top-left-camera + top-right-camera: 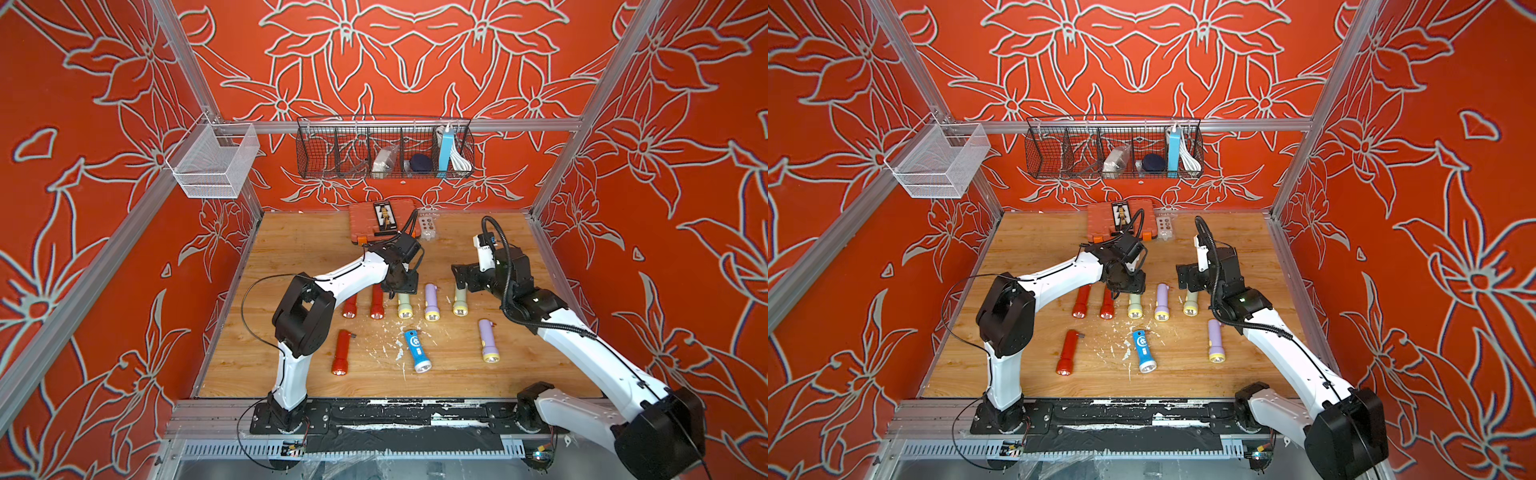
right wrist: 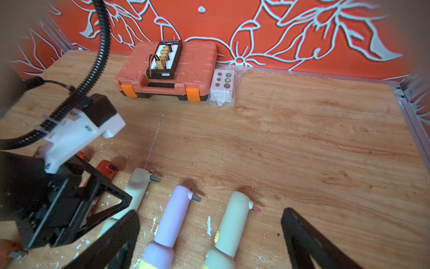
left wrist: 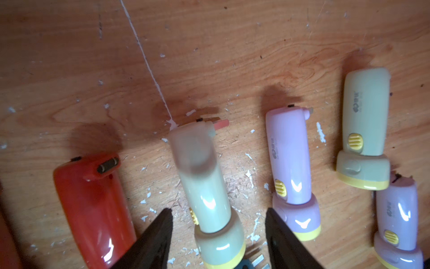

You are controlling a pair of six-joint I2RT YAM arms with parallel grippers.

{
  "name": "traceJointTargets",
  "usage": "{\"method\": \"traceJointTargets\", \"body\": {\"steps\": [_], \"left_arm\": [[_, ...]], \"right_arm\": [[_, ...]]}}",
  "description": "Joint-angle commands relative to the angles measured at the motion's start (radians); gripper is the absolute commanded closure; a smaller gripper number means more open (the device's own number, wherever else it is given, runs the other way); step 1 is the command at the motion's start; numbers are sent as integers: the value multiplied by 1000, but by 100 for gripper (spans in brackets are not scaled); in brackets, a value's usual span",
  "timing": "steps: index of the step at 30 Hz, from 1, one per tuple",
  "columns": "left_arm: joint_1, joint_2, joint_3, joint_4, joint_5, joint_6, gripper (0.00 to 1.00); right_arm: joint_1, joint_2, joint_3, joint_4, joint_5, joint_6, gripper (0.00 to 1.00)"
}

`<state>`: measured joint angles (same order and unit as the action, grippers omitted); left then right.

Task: Close the plug at the bottom of the flashlight
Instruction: Pick up the flashlight from the center of the board.

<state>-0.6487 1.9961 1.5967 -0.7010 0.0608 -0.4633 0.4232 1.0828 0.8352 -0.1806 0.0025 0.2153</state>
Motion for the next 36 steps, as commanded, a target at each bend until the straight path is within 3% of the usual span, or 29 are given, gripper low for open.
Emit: {"method": "traceJointTargets", "body": {"steps": [1,10,23,30,36], "left_arm": [[-11,39,41,-52,-28,21,36],[-20,76,22,-68,-81,34,36],[-22,155,34,-49,-58,25,41],[-23,171,31,-39,-47,24,50],[-23,171,32,-18,-39,25,68]], "right_arm": [[-8,-18,-14,4,21,1,2],[-11,-26,-17,8,20,2,2],[-15,-46,-21,6,27,-1,2],[-17,-43,-23,6,30,-1,2],[-19,-44,-25,6,33,2,2]]}}
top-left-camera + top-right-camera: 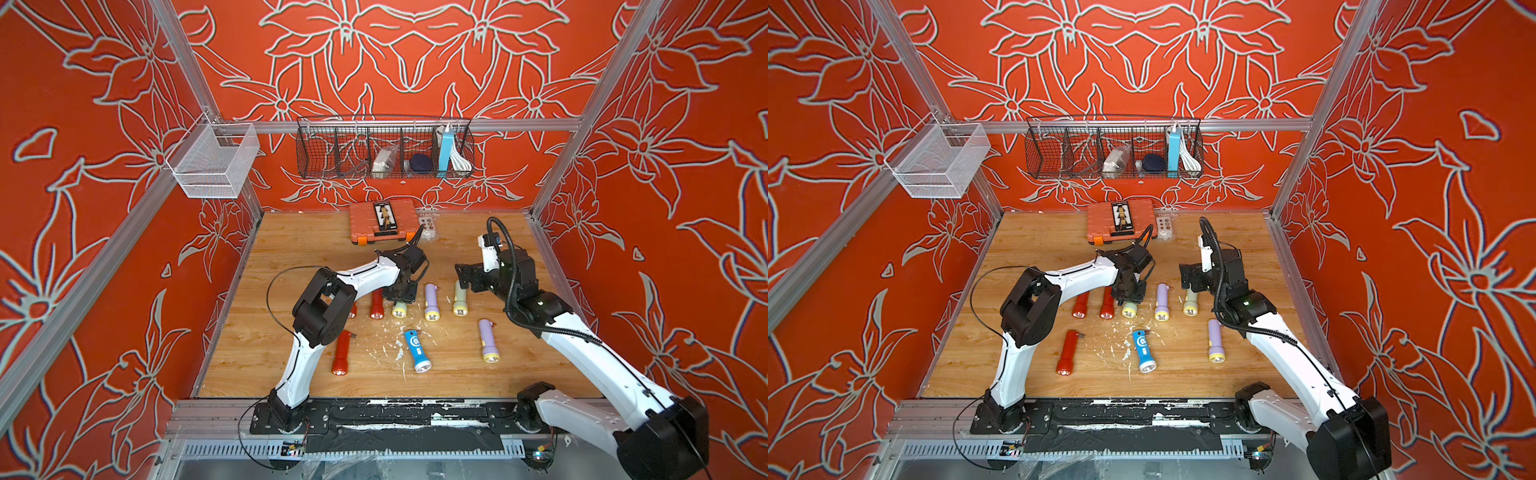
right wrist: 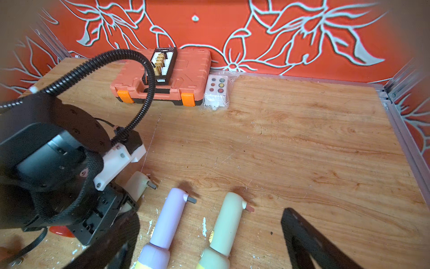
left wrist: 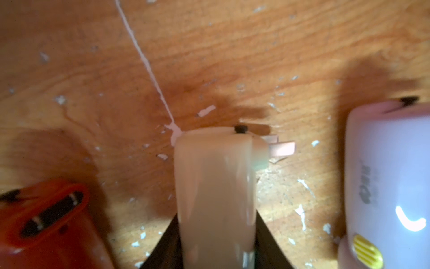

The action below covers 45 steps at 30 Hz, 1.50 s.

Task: Close the plug at the bottom of the flashlight
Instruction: Pick up the flashlight from the center of the board.

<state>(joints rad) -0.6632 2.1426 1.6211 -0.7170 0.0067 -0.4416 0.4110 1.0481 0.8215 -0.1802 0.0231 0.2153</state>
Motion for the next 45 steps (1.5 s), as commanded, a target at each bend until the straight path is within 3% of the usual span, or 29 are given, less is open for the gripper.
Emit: {"method": "traceJointTargets", "body": {"steps": [1,9,15,25,29,35,41,45], "left_arm": [[-8,23,12,3,15,2,72],[-4,-51,55,20,-11,32,100],[1,-208,-14,102,12,95,100],[2,-545,-336,432,56,278,100],[7,-672,-445,517,0,272,100],[70,-830,-550,605,161,310,100],[153,-935,-667,703,391,311,100],[166,-1050,-832,878,556,397,100]], "right_arm": [[-7,-11,-10,4,11,2,2],[-8,13,31,-14,2,4,2],[-9,43,50,-17,-31,22,2],[-9,33,18,31,-35,74,2],[-9,34,31,36,-97,65,2],[-9,56,84,56,-244,55,2],[-9,94,105,193,-493,98,10],[-6,134,142,237,-668,108,11]]}}
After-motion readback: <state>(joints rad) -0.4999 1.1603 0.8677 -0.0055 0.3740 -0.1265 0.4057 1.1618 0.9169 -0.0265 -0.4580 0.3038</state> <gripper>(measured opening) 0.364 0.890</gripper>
